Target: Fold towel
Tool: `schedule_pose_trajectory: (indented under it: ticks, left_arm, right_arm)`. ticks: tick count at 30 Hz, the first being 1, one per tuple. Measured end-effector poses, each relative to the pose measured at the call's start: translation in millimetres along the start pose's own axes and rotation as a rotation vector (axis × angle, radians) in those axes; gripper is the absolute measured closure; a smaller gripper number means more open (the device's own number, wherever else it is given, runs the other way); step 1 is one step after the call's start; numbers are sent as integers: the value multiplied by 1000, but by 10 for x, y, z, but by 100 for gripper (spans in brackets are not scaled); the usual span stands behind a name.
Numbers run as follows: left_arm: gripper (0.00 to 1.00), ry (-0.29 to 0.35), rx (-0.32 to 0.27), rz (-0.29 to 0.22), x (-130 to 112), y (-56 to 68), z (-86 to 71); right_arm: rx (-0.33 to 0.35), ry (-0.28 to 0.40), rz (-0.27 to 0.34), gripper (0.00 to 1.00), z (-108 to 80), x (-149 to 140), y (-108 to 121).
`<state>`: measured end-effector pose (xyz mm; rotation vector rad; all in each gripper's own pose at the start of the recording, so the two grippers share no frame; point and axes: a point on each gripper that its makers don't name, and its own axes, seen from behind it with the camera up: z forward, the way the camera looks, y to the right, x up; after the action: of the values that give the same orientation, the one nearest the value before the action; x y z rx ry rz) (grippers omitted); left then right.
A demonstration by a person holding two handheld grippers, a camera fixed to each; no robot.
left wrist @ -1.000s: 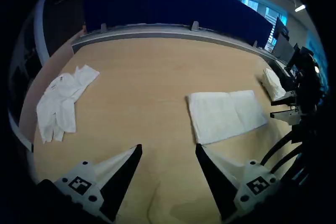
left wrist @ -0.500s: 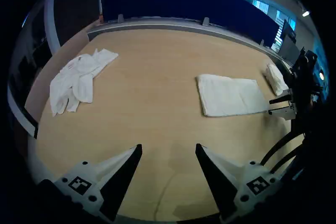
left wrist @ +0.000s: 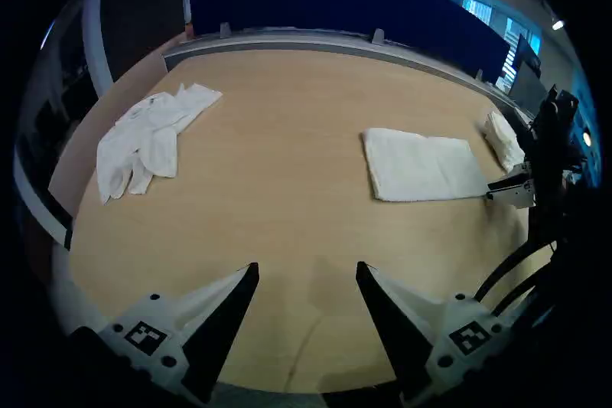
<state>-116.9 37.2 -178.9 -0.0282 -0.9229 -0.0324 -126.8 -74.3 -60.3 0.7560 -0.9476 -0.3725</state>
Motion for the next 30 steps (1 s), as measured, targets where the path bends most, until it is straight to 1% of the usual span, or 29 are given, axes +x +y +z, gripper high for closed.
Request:
schedule_pose_trajectory:
  ticks: [2,6,7,9,11,17,20,25,30]
  left_arm:
    - [6,-1,-2,-2,-7,-1,7]
    - [6,0,-15,2,7,42,-11]
    - [6,-1,-16,2,6,45,-11]
    - [6,-2,-16,4,3,45,-6]
    - [6,-3,-14,6,0,37,5]
    - [6,-4,-11,3,-9,14,27]
    - [6,-5,-11,1,-8,-1,45]
    - [6,-5,-12,3,1,-18,35]
    - [6,-2,-16,0,21,-29,2]
  right_arm:
    - [0,-5,-2,72,15,-22,-1]
    - [-5,-6,5,78,21,-33,11]
    - [-6,-5,9,81,19,-27,17]
    - [-13,-4,14,93,15,-22,34]
    - [-27,-2,13,94,10,-29,58]
    - [-19,-1,27,95,-9,-26,25]
    - [-23,9,36,96,-35,27,19]
    - [-26,42,36,96,-149,222,-4]
    - [-23,89,17,96,-316,538,-59]
